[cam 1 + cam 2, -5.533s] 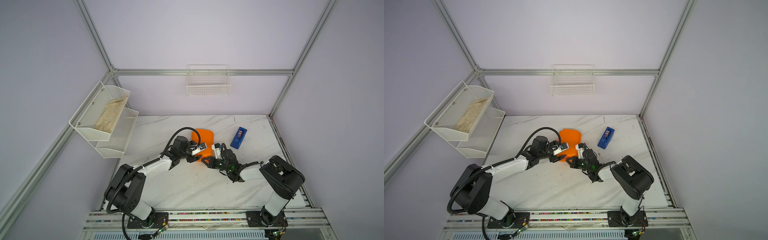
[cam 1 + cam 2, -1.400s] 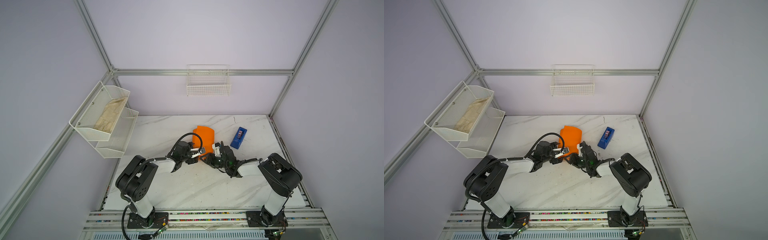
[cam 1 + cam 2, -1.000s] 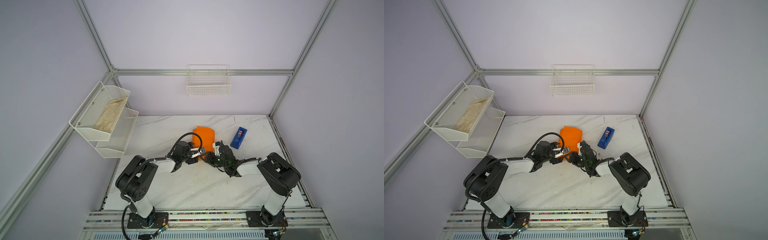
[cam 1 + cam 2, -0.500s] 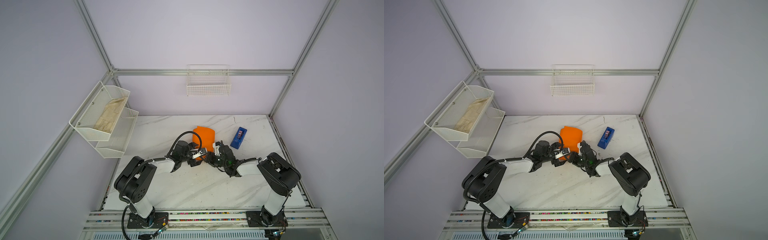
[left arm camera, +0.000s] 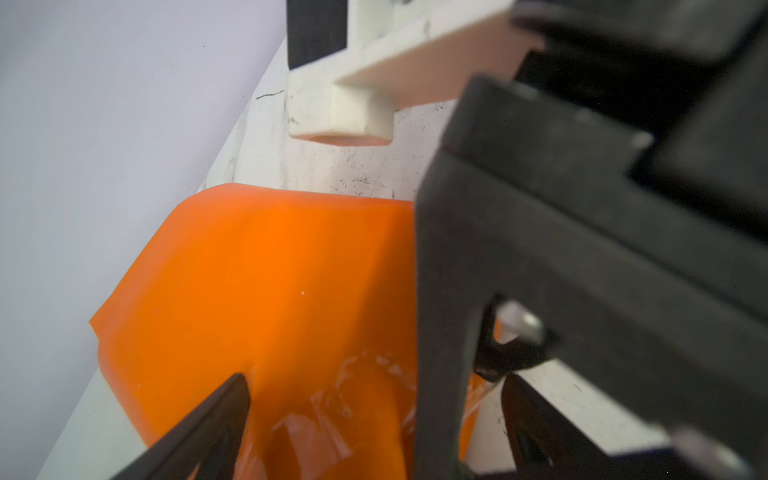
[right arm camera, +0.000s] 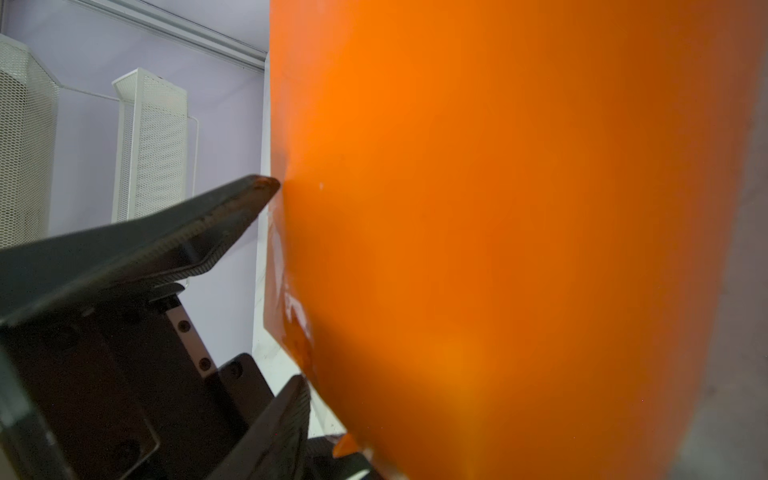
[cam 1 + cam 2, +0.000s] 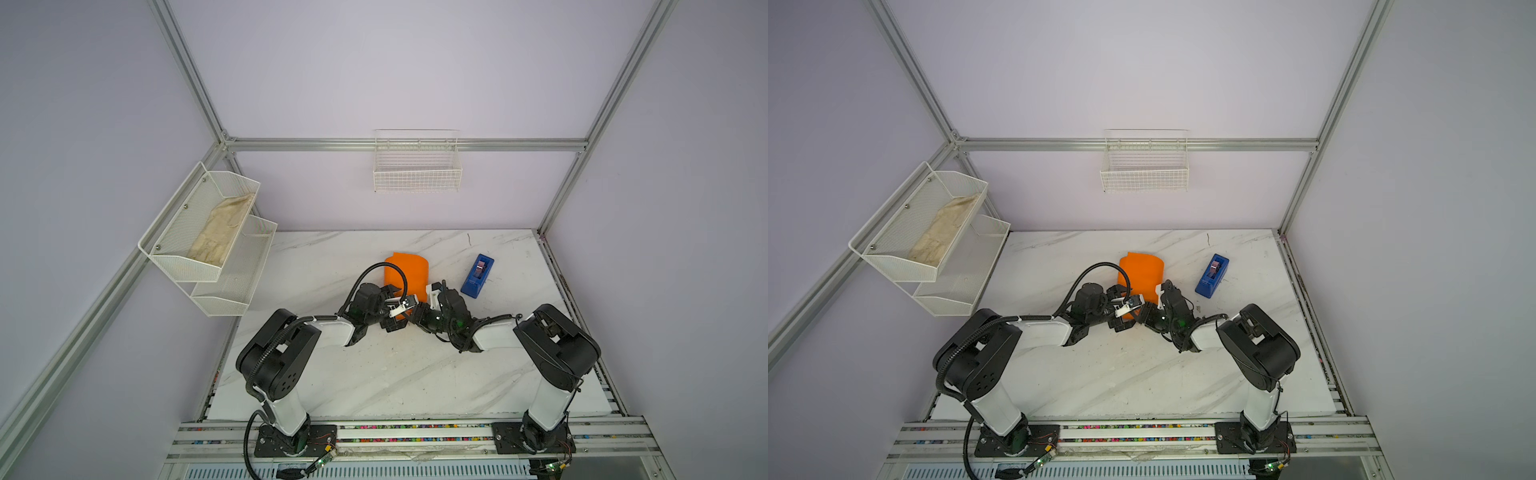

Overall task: Wrap the gift box in paper
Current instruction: 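Release the box end and lift both grippers away from the wrapped box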

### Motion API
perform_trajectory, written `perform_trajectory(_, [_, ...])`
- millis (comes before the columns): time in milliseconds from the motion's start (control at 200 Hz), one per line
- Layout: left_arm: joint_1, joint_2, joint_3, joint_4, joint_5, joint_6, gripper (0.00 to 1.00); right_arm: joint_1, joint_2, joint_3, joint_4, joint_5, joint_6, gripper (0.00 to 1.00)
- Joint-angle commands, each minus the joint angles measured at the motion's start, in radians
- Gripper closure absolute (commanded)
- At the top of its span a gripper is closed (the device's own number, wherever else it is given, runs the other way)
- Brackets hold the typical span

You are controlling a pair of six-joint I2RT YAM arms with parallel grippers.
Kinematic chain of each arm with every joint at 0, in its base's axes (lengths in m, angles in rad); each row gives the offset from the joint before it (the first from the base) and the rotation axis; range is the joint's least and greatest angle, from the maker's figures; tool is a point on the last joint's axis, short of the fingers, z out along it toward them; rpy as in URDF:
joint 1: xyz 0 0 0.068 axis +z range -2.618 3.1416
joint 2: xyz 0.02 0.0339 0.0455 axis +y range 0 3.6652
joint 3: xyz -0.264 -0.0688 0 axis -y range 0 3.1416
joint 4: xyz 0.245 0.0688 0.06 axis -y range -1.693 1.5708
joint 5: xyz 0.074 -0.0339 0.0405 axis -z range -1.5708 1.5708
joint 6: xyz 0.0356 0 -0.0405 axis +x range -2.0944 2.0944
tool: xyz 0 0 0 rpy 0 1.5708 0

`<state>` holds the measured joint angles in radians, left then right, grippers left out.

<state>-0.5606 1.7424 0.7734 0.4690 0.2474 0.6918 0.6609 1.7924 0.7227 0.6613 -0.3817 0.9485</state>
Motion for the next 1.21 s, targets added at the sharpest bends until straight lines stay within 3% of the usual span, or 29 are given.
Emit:
perform_trajectory(0, [-0.022,0.017,0.021,0.126,-0.094,-0.008,0.08,0.000,0.009,0.019,0.006,-0.003,0.010,0.41])
perform_trajectory(390, [-0.100,0.103,-0.001,0.316,-0.411,0.060,0.11,-0.001,-0.013,0.011,-0.034,0.005,0.042,0.39])
perform_trajectory(525, [-0.102,0.114,-0.002,0.329,-0.433,0.052,0.11,0.002,-0.051,-0.007,-0.119,0.069,0.076,0.17])
perform_trajectory(605, [-0.102,0.120,0.000,0.331,-0.444,0.049,0.11,0.001,-0.092,-0.024,-0.175,0.126,0.084,0.10])
perform_trajectory(705, [-0.102,0.123,0.001,0.331,-0.446,0.049,0.11,0.002,-0.143,-0.032,-0.282,0.210,0.097,0.09])
perform_trajectory(940, [-0.101,0.119,-0.001,0.317,-0.424,0.048,0.11,-0.048,-0.270,-0.096,-0.460,0.362,0.136,0.10])
perform_trajectory(1200, [-0.102,-0.006,0.032,0.139,-0.375,0.006,0.11,-0.126,-0.337,-0.153,-0.420,0.270,0.019,0.40])
